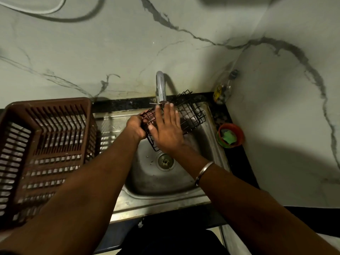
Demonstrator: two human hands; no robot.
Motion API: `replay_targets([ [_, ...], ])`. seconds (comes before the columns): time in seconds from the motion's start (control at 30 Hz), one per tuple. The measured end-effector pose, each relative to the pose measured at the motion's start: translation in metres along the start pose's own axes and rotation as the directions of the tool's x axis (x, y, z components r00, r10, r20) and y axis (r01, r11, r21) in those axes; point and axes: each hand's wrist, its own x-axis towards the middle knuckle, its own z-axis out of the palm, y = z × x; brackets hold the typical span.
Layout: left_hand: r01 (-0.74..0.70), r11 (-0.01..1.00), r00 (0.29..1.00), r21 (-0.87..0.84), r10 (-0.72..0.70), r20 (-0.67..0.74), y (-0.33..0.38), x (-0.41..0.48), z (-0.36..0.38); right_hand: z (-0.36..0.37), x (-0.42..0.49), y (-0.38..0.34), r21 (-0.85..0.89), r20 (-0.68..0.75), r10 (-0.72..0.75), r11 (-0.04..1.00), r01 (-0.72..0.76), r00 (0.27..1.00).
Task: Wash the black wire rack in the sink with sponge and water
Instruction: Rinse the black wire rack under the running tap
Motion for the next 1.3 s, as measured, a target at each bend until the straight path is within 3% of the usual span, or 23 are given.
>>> replay_targets([
  [0.07,0.01,0.999,1.0,-0.038,-0.009,0.015,0.0,0.001,0.002,0.001,-0.006,0.004,-0.004,-0.022,-0.098,0.995,0.098,0.995],
  [0.17,0.012,0.999,1.0,-0.042,-0.011,0.027,0.003,0.002,0.004,0.002,-0.012,0.003,0.05,-0.068,0.074,0.996,-0.071,0.995],
  [0.27,0.041,0.999,0.999,-0.02,-0.041,-0.004,-0.002,0.01,0.001,0.014,-0.027,0.002,-0.037,-0.073,-0.153,0.988,0.151,0.985],
  [0.37,-0.022,1.0,1.0,0.013,0.022,-0.022,0.002,0.035,-0.01,0.013,-0.035,0.006,0.013,-0.117,-0.03,0.999,0.032,0.993],
  [0.5,-0.038,0.992,0.999,0.122,0.042,-0.034,0.001,0.081,-0.028,0.018,-0.046,-0.001,-0.004,-0.114,-0.194,0.981,0.195,0.974],
  [0.6,-0.026,0.998,0.999,0.065,0.027,-0.022,0.005,0.071,-0.024,0.013,-0.044,0.001,0.064,-0.152,0.018,0.998,-0.009,0.988],
  [0.7,0.018,0.999,0.999,0.032,-0.017,-0.043,0.005,0.045,-0.017,0.018,-0.052,0.0,0.045,-0.12,-0.154,0.986,0.16,0.981],
  [0.8,-0.008,1.0,1.0,0.03,0.008,0.01,0.003,0.035,-0.016,0.016,-0.055,0.007,0.058,-0.156,-0.032,0.997,0.041,0.987],
  [0.9,-0.017,0.999,0.999,-0.04,0.015,-0.034,0.001,0.04,-0.025,0.023,-0.062,0.012,0.016,-0.114,-0.148,0.988,0.151,0.982],
  [1.0,-0.04,0.997,0.997,-0.073,0.035,-0.069,-0.001,0.044,-0.04,0.022,-0.059,0.015,0.026,-0.134,-0.054,0.998,0.058,0.989],
  [1.1,-0.044,0.994,0.998,-0.102,0.04,-0.038,-0.008,0.042,-0.046,0.022,-0.051,0.008,0.028,-0.118,-0.149,0.988,0.153,0.982],
  [1.23,-0.079,0.988,0.997,-0.134,0.077,-0.023,-0.018,0.024,-0.05,0.019,-0.038,0.0,0.025,-0.116,0.019,1.0,-0.016,0.993],
  [1.3,-0.077,0.977,0.997,-0.2,0.073,-0.029,-0.023,0.016,-0.053,0.024,-0.036,-0.001,-0.021,-0.087,-0.122,0.992,0.121,0.989],
])
